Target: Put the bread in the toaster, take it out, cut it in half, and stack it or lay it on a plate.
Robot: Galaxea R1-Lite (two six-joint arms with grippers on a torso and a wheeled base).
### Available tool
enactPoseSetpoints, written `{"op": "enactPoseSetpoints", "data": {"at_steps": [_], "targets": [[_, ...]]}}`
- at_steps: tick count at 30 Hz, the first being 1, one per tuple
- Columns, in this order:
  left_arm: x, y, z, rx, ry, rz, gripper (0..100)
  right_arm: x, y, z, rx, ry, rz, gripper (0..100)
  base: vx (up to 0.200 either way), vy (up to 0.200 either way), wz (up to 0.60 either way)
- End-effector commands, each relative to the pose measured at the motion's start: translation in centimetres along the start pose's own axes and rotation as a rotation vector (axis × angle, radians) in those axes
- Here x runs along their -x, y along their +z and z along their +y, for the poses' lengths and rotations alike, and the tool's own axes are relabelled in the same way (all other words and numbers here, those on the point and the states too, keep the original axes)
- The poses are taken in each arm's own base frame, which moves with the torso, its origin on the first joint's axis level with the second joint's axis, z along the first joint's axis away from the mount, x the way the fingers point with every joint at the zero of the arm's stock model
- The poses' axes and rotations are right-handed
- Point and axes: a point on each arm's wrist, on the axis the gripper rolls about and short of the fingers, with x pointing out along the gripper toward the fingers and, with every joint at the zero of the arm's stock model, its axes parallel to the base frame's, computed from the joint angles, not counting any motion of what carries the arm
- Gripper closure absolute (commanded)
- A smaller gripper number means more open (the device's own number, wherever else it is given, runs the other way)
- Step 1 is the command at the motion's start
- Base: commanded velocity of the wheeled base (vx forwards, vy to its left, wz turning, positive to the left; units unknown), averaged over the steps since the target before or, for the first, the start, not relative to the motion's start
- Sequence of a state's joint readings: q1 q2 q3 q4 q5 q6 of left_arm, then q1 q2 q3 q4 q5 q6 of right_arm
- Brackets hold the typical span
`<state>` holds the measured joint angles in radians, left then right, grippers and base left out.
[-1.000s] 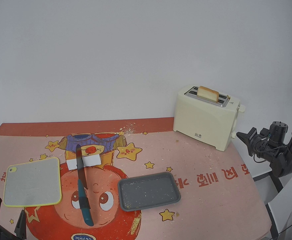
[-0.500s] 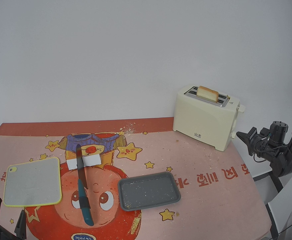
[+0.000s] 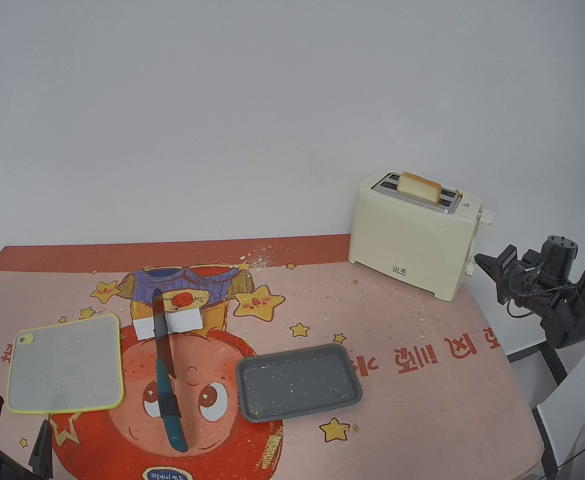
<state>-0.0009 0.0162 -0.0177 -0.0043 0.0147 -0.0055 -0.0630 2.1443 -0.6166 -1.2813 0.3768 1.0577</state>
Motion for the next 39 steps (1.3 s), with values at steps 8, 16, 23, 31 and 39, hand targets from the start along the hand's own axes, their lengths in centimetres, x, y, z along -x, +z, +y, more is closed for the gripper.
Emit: {"op": "enactPoseSetpoints", "data": {"at_steps": [8,16,23,31,39], "targets": [[-0.1,-0.5,0.0,0.000,0.000,0.007,0,-0.4,0.3,0.1,0.002,0.005,-0.014,100,0.000,0.000,0.00],[0.0,-0.5,0.0,0.001,0.000,0.006,0,-0.5,1.0,0.0,0.002,0.010,-0.034,100,0.000,0.000,0.00],[0.0,-0.5,0.0,0.001,0.000,0.006,0,1.6,2.3,3.3,0.037,0.086,-0.089,100,0.000,0.000,0.00],[-0.1,-0.5,0.0,0.000,0.000,0.007,0,4.5,3.1,7.8,0.093,0.207,-0.149,100,0.000,0.000,0.00],[-0.1,-0.5,0.0,0.000,0.000,0.007,0,5.5,1.4,9.5,0.107,0.249,-0.111,100,0.000,0.000,0.00]]}}
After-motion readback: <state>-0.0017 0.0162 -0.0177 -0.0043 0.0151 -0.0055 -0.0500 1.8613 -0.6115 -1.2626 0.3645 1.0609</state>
